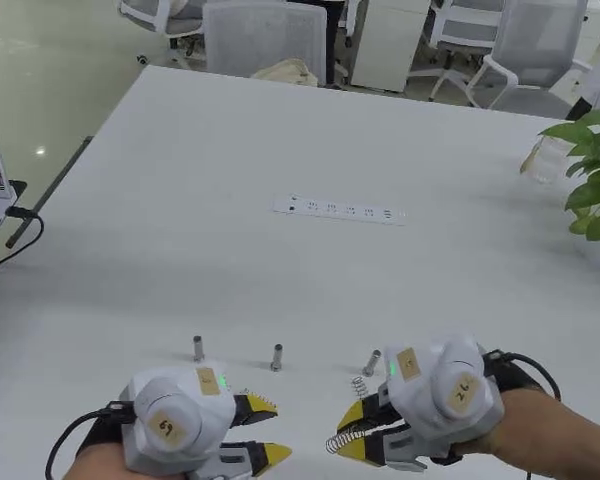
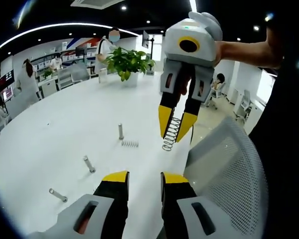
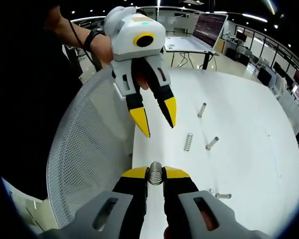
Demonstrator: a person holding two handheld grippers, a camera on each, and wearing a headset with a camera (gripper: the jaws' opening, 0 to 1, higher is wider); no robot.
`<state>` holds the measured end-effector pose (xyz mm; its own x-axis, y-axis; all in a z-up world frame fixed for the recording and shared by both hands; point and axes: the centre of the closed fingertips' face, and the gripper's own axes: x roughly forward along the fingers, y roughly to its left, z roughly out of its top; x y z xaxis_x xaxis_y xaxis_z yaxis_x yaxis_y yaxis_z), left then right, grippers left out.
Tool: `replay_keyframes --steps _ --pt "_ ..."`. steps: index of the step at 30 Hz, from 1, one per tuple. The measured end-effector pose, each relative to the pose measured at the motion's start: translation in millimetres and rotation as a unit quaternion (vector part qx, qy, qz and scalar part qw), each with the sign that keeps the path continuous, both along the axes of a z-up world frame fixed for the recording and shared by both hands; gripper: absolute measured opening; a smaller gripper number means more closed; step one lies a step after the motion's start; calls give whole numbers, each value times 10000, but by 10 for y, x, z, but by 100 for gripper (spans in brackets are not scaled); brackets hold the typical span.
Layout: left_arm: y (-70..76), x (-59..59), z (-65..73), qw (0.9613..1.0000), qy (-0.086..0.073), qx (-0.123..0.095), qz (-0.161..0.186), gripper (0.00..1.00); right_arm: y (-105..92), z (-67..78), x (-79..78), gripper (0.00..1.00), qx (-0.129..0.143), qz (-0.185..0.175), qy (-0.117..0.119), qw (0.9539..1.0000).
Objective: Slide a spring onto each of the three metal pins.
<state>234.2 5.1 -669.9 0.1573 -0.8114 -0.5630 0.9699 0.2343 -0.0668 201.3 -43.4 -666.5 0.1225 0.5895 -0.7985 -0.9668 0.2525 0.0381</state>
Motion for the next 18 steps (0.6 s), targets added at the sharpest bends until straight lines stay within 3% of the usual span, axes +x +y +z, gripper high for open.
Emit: replay_keyframes --steps 8,18 --pt "262 179 -19 9988 20 -9 486 25 -64 -71 39 9 -81 -112 37 9999" --pt "606 367 -50 9935 97 -24 1134 34 -122 -157 87 9 -166 -164 103 9997"
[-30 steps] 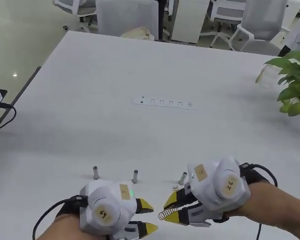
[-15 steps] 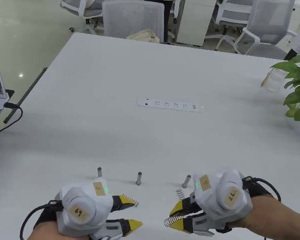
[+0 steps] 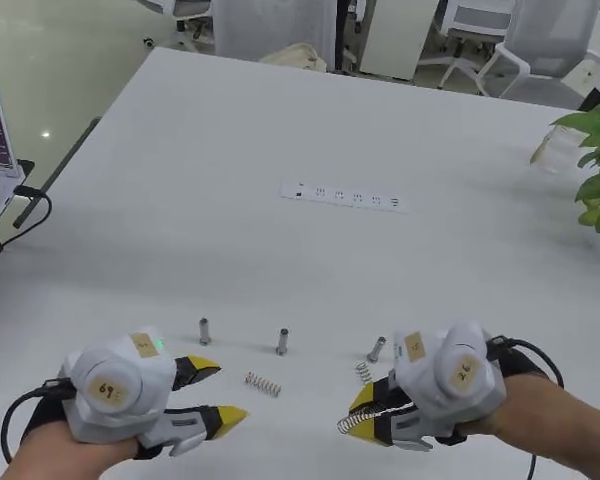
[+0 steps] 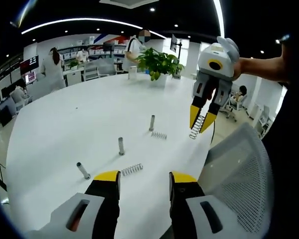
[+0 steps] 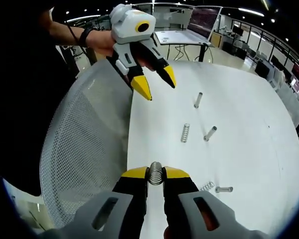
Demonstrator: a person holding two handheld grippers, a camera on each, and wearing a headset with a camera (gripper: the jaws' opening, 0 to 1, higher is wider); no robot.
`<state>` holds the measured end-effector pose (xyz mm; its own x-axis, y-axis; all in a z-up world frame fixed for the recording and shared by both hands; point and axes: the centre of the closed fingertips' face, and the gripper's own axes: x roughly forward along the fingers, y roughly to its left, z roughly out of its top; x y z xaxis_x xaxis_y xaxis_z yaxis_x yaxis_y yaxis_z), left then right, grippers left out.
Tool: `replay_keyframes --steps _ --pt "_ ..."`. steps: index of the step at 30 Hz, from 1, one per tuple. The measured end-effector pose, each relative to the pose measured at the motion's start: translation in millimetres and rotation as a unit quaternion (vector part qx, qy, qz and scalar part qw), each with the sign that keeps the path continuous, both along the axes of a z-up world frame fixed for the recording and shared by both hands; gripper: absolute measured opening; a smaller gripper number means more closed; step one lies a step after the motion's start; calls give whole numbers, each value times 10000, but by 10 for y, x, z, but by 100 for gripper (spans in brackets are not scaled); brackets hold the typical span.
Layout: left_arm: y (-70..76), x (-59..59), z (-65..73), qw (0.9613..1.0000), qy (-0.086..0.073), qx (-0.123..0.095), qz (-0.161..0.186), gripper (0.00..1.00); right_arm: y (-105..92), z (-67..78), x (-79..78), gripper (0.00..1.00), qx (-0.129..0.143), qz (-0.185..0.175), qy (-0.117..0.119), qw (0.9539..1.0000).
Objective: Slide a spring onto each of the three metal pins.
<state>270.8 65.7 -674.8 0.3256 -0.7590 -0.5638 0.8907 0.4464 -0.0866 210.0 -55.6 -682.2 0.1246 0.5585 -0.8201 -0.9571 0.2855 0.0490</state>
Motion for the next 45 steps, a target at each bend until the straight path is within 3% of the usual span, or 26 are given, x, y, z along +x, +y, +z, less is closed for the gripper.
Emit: replay_keyframes --steps 10,23,40,45 --pt "325 125 9 9989 10 -8 476 45 51 -46 115 9 -54 19 24 10000" --pt "753 197 -17 9937 101 -120 1107 50 235 -67 384 9 -163 152 -31 9997" --pt "883 173 -10 9915 187 -317 1247 45 677 -76 828 9 -246 320 -156 9991" --pt "919 166 -3 9913 202 -344 1257 44 899 -66 989 9 -207 396 -186 9988"
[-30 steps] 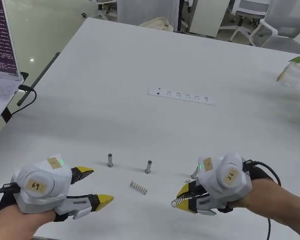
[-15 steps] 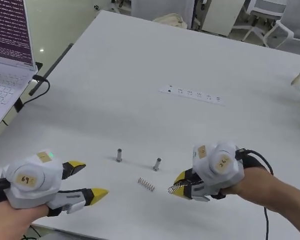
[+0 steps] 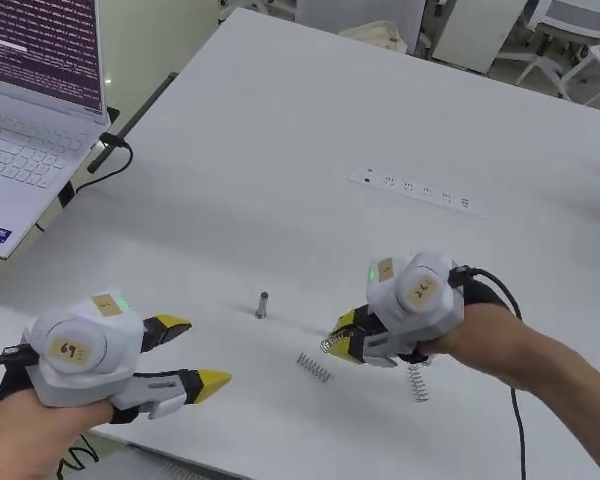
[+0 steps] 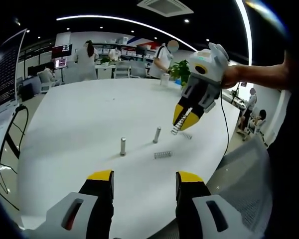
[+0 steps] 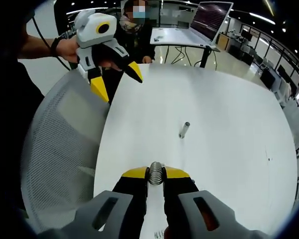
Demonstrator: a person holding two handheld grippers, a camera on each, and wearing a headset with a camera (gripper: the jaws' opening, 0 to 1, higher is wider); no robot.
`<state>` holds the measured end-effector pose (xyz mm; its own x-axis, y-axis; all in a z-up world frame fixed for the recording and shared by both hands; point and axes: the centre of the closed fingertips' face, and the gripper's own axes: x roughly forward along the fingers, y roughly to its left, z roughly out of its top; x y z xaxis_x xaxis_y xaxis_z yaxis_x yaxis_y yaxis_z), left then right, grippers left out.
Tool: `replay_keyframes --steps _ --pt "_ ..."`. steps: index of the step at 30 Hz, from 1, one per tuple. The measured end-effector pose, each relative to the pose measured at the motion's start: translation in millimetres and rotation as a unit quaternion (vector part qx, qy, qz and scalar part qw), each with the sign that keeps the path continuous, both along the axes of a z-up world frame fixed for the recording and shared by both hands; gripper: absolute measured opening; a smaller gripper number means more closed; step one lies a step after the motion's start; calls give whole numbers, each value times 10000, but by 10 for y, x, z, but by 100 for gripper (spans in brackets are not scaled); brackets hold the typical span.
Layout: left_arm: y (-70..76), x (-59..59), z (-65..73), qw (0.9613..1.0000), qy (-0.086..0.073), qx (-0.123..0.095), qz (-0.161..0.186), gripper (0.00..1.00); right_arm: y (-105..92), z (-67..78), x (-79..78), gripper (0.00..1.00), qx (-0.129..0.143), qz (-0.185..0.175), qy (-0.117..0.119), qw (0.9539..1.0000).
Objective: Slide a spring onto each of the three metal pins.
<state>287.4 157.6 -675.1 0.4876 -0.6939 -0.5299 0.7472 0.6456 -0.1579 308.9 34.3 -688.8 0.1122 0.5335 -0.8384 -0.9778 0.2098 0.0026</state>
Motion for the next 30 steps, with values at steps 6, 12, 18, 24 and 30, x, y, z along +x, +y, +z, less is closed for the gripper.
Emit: replay_keyframes --steps 6,12,18,24,30 --pt "47 0 -33 10000 36 35 -20 46 189 -31 133 9 -2 135 -30 9999" --pt "82 19 -40 10000 57 -11 53 47 292 -59 265 9 -33 184 -54 9998" --pt "96 45 -34 9999 48 -70 107 47 372 -76 448 9 -87 178 -113 9997" --pt "77 36 -45 9999 66 -95 93 47 458 -110 542 9 -125 258 -110 9995" --pt "55 14 -51 10000 64 -60 11 47 488 -156 630 9 -201 341 -93 9992"
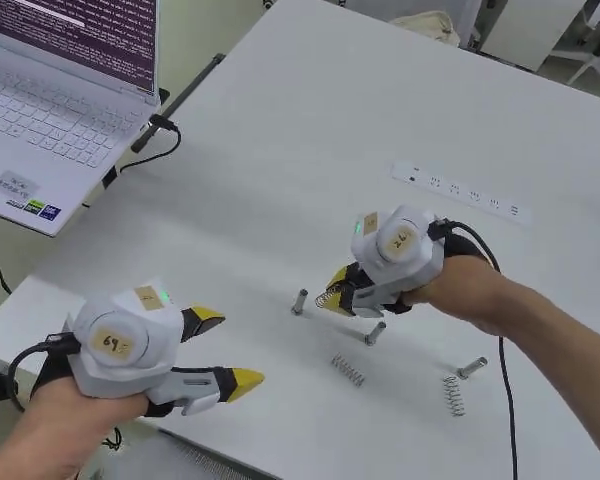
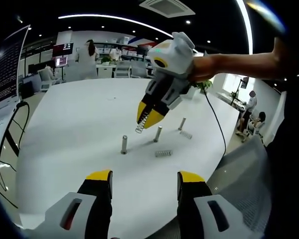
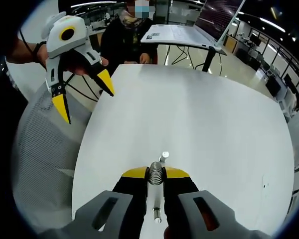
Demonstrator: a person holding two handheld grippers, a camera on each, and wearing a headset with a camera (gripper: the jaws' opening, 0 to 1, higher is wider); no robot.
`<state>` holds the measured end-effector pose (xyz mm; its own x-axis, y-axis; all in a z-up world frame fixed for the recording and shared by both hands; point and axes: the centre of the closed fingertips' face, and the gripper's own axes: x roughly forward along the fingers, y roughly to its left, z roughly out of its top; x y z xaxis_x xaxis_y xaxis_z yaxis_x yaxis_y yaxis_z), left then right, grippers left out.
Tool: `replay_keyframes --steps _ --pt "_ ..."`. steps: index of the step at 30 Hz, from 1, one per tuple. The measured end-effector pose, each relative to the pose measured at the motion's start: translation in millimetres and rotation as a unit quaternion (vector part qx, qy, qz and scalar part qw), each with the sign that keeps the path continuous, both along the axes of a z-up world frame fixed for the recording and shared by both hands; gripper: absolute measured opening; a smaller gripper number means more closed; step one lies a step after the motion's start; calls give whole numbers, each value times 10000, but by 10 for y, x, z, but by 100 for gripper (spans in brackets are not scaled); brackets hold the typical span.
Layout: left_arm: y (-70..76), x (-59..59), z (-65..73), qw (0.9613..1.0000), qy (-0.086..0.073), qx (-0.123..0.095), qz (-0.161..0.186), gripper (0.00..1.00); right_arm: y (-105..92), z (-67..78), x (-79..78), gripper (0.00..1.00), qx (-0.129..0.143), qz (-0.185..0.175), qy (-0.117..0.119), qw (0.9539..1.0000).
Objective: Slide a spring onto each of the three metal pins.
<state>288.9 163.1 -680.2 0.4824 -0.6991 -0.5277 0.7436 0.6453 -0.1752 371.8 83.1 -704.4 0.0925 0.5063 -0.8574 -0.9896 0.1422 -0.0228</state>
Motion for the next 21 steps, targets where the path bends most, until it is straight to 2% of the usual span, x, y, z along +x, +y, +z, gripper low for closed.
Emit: replay_keyframes --steps 8,21 --pt "-12 2 1 10000 4 -13 -7 47 27 -60 103 9 -79 22 -14 10000" --pt "-26 -12 -20 10000 52 -47 -29 47 128 -154 157 9 -108 78 33 9999"
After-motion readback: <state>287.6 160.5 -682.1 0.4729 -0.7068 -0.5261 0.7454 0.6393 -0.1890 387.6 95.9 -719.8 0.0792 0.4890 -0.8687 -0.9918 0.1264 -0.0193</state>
